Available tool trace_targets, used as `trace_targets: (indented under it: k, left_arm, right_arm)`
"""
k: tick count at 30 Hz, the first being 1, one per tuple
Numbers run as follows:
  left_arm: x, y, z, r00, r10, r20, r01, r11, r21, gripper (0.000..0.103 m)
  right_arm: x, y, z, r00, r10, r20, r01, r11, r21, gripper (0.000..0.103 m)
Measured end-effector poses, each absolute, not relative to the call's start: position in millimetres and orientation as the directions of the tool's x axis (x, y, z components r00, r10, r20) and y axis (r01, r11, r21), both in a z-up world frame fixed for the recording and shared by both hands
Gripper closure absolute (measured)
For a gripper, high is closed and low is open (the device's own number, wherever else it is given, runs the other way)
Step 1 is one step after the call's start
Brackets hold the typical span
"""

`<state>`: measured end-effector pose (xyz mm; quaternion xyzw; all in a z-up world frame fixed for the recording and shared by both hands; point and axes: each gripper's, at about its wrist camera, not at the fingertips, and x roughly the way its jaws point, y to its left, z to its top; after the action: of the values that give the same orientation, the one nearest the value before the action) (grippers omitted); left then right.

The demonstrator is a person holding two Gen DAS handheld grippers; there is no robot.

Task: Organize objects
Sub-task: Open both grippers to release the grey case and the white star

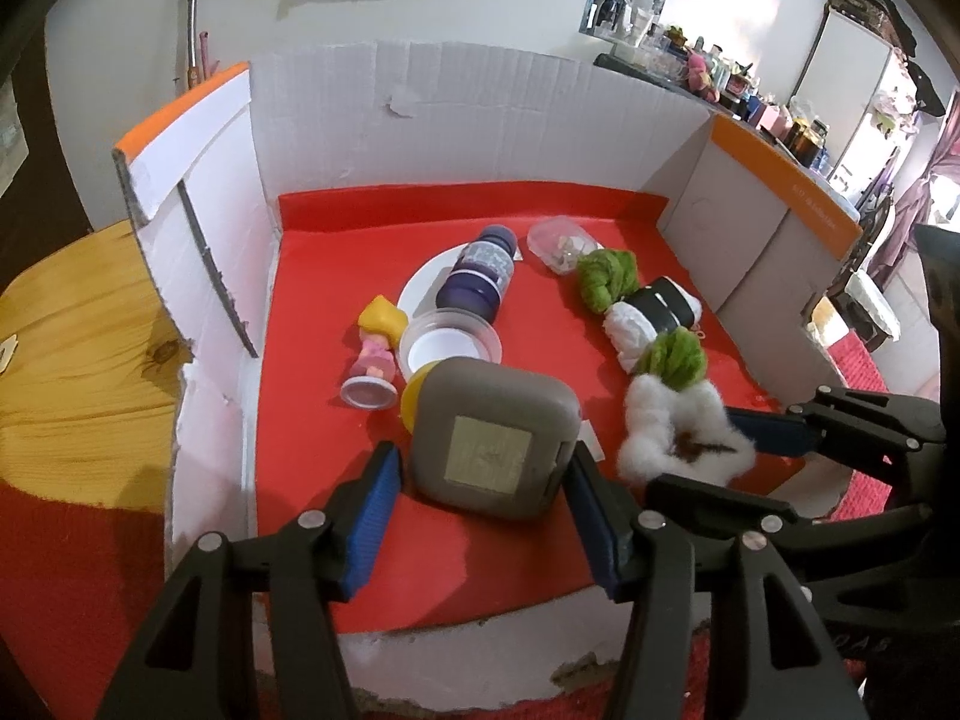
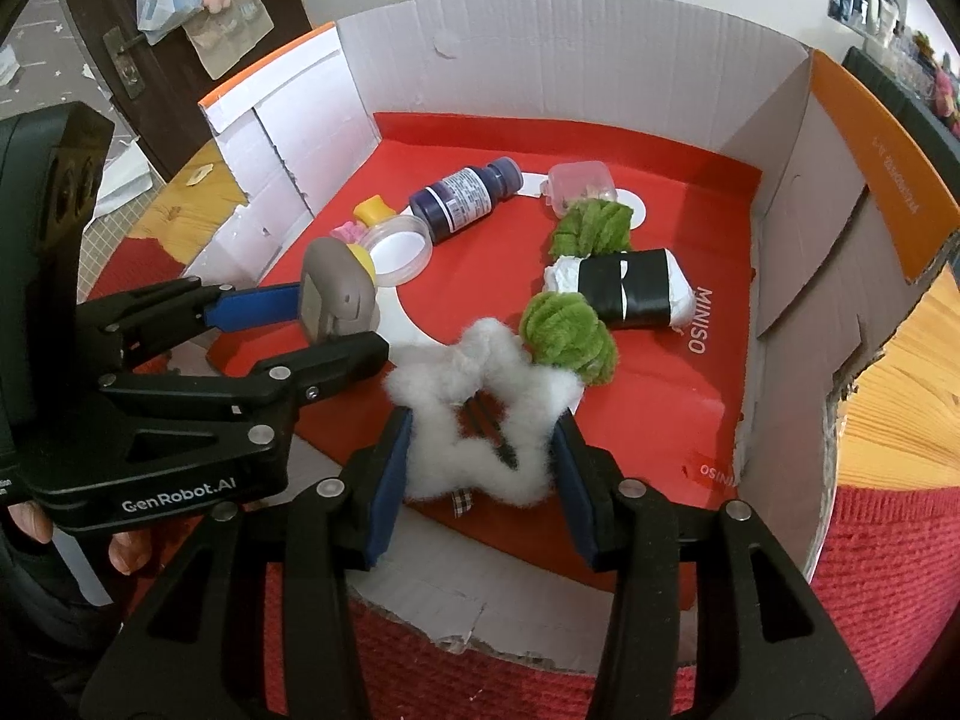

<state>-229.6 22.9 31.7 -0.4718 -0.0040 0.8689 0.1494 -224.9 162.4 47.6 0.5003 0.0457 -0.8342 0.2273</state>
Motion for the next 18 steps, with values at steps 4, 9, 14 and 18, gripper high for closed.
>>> trace_targets:
  k: [4,9,14,18]
  left_arm:
    - [-225.8,20.9,35.2,-0.521,0.256,-0.814,-0.250,-0.958,-0.142,0.040]
    - [-219.1,20.5,41.9,-0.538,0.254,-0.804,-0.249,-0.959,-0.137,0.040]
    - [-209.6,17.8,50.1,-0.573,0.236,-0.785,-0.236,-0.965,-0.118,0.034]
    - [-201.8,14.4,57.0,-0.598,0.234,-0.767,-0.228,-0.967,-0.117,0.032]
  right_arm:
    - [-223.8,163.1,48.6,-0.402,-0.334,-0.852,0.422,-0.894,0.151,0.049]
    - [-218.5,165.3,54.4,-0.421,-0.339,-0.841,0.419,-0.896,0.151,0.047]
    - [-210.8,170.3,62.1,-0.446,-0.344,-0.826,0.406,-0.900,0.156,0.042]
    - [-202.2,172.9,68.7,-0.468,-0.352,-0.810,0.397,-0.903,0.163,0.040]
